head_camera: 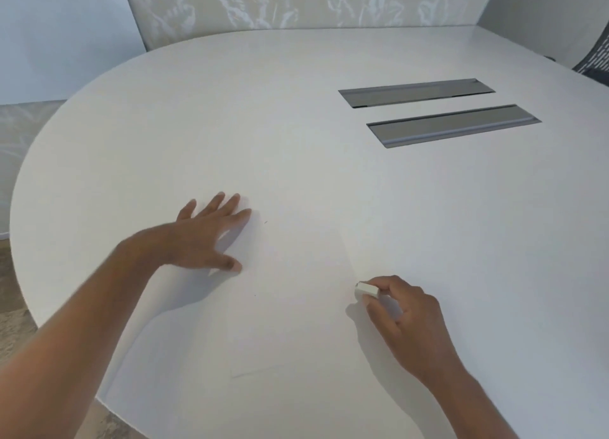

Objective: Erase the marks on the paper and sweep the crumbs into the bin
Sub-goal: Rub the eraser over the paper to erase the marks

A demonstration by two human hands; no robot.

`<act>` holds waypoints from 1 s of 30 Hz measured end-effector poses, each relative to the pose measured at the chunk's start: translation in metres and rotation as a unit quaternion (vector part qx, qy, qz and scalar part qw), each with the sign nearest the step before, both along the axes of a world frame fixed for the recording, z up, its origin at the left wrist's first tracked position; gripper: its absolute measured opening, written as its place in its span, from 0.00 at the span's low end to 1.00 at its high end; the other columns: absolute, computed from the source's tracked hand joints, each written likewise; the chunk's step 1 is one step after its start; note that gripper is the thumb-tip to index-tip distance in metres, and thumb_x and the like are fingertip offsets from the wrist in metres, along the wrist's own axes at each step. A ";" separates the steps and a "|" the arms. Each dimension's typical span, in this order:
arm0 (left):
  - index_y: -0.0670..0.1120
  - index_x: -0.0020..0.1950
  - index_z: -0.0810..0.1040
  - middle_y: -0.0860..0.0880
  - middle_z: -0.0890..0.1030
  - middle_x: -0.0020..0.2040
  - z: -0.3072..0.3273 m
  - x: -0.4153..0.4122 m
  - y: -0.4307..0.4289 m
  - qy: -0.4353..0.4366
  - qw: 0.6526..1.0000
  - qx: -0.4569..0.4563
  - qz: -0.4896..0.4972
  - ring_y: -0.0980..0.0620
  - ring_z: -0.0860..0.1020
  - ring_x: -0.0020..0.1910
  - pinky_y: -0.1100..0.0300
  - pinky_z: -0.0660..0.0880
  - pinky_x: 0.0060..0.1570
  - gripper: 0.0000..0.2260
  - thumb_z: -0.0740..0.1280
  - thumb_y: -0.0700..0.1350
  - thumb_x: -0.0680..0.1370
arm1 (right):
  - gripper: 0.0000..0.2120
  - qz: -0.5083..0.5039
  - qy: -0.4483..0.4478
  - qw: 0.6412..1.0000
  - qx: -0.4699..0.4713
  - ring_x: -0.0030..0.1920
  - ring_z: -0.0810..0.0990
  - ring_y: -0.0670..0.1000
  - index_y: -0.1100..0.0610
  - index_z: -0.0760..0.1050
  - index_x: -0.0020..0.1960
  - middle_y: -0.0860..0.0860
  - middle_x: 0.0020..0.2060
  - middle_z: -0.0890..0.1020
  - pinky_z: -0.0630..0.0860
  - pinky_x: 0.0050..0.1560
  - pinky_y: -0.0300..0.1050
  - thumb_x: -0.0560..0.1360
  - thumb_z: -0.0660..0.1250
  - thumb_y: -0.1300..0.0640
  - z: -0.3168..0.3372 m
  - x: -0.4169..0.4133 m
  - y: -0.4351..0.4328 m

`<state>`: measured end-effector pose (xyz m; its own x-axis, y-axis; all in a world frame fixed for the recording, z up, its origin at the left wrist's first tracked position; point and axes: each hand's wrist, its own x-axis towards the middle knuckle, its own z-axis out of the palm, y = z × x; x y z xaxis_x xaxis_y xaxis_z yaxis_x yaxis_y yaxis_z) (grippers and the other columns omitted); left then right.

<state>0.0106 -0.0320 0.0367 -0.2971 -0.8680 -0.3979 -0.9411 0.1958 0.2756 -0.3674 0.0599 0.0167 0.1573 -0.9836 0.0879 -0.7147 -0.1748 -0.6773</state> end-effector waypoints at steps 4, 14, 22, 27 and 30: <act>0.60 0.80 0.68 0.58 0.68 0.81 0.011 -0.024 0.025 0.177 0.964 -0.175 0.091 0.56 0.62 0.81 0.43 0.59 0.81 0.37 0.61 0.73 0.72 | 0.05 0.000 -0.008 1.000 -0.012 0.54 0.76 0.35 0.39 0.80 0.51 0.31 0.49 0.81 0.66 0.53 0.26 0.77 0.68 0.48 -0.002 -0.002 0.006; 0.60 0.70 0.79 0.60 0.75 0.47 -0.023 -0.145 0.138 0.216 0.962 -0.132 0.107 0.61 0.73 0.48 0.67 0.69 0.49 0.17 0.70 0.56 0.81 | 0.04 0.059 0.007 0.998 0.026 0.49 0.78 0.46 0.43 0.82 0.47 0.37 0.48 0.81 0.70 0.51 0.37 0.75 0.75 0.51 -0.012 -0.003 0.026; 0.63 0.73 0.76 0.58 0.74 0.44 -0.030 -0.149 0.133 0.225 0.958 -0.090 0.154 0.58 0.73 0.48 0.66 0.67 0.47 0.21 0.72 0.55 0.80 | 0.05 0.092 0.058 0.994 -0.034 0.39 0.76 0.45 0.46 0.78 0.41 0.40 0.33 0.79 0.69 0.53 0.49 0.75 0.70 0.48 -0.018 0.014 0.029; 0.64 0.73 0.76 0.55 0.74 0.43 -0.028 -0.148 0.130 0.231 0.955 -0.066 0.174 0.59 0.74 0.46 0.66 0.69 0.44 0.23 0.73 0.56 0.79 | 0.09 0.058 0.100 0.992 -0.045 0.38 0.74 0.45 0.47 0.75 0.38 0.42 0.30 0.77 0.66 0.52 0.48 0.75 0.71 0.49 -0.018 0.017 0.019; 0.63 0.73 0.77 0.54 0.73 0.42 -0.027 -0.149 0.128 0.237 0.952 -0.058 0.182 0.59 0.74 0.45 0.66 0.68 0.43 0.23 0.74 0.55 0.78 | 0.10 0.040 0.105 0.993 -0.041 0.39 0.75 0.46 0.47 0.75 0.37 0.43 0.30 0.77 0.66 0.52 0.48 0.75 0.72 0.50 -0.017 0.015 0.014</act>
